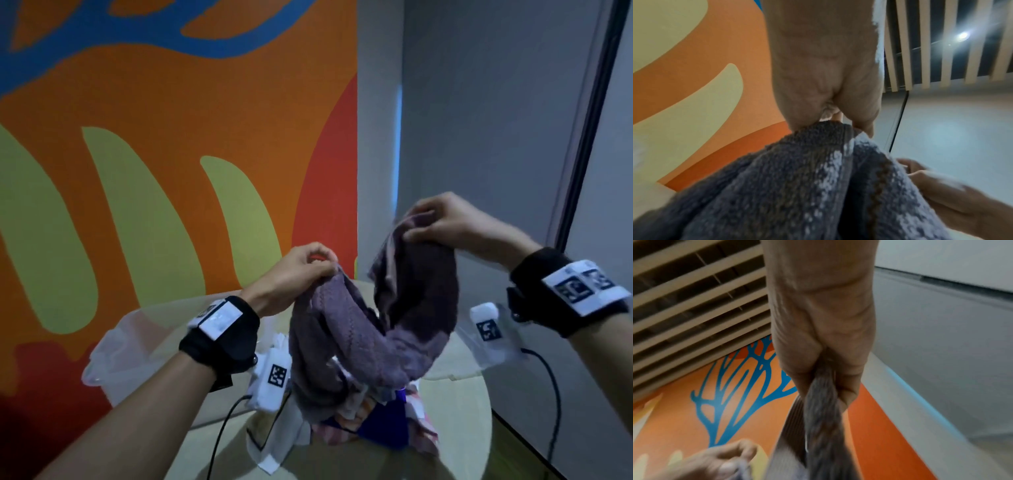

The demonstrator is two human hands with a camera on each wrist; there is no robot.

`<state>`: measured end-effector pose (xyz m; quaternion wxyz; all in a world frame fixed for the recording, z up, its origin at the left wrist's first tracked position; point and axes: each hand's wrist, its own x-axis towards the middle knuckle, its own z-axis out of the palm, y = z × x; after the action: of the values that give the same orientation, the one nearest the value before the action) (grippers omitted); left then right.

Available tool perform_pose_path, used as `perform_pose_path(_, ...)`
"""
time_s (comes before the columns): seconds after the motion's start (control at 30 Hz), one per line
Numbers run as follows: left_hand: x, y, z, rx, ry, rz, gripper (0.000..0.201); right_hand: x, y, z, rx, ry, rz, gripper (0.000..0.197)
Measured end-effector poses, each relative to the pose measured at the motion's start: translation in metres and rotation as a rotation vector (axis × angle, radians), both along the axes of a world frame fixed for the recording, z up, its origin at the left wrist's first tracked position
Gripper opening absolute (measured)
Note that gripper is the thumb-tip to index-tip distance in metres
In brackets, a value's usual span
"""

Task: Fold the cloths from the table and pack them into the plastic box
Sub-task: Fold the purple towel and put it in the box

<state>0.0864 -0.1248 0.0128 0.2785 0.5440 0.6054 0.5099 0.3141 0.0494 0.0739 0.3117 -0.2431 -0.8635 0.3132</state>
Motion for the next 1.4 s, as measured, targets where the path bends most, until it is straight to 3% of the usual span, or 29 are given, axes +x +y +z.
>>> perform_pose_path(0.27,0.023,0.001,0.02,0.09,0.22,-0.094,0.013,-0.035,-0.044,-0.039,-0.317,-0.139,0.361,0.031)
perform_pose_path(0.33,0.022,-0.001,0.019,0.098,0.25,-0.071,0.012,-0.037,-0.049,-0.046,-0.343,-0.183,0.377,0.024)
perform_pose_path(0.43,0.016,-0.007,0.011,0.052,0.257,-0.049,0.011,-0.036,-0.047,-0.046,-0.239,-0.122,0.313,0.014)
perform_pose_path(0.6,0.012,-0.01,-0.015,-0.133,0.244,-0.12,0.024,-0.028,-0.036,-0.027,-0.009,-0.118,0.221,0.035)
perform_pose_path(0.77,-0.002,-0.016,-0.016,-0.272,0.548,-0.101,0.036,-0.024,-0.018,-0.028,0.186,-0.052,0.066,0.033)
perform_pose_path(0.9,-0.013,-0.024,-0.007,-0.325,0.665,0.012,0.013,-0.013,-0.006,-0.025,0.2,0.066,-0.052,0.02)
perform_pose_path(0.93,-0.018,-0.026,-0.006,-0.337,0.66,0.048,0.005,-0.01,-0.004,-0.023,0.195,0.099,-0.065,0.021)
perform_pose_path(1.0,-0.027,-0.03,-0.004,-0.323,0.621,0.087,0.021,-0.004,0.004,-0.019,0.178,0.141,-0.094,0.017)
perform_pose_path(1.07,-0.032,-0.034,0.001,-0.288,0.556,0.108,0.019,0.001,0.012,-0.018,0.163,0.153,-0.118,0.015)
perform_pose_path(1.2,-0.038,-0.047,0.009,-0.169,0.455,0.095,0.019,0.012,0.026,-0.022,0.127,0.162,-0.138,0.013)
perform_pose_path(1.4,-0.039,-0.061,0.011,-0.127,0.354,-0.002,0.019,0.02,0.039,-0.032,0.058,0.153,-0.167,0.013)
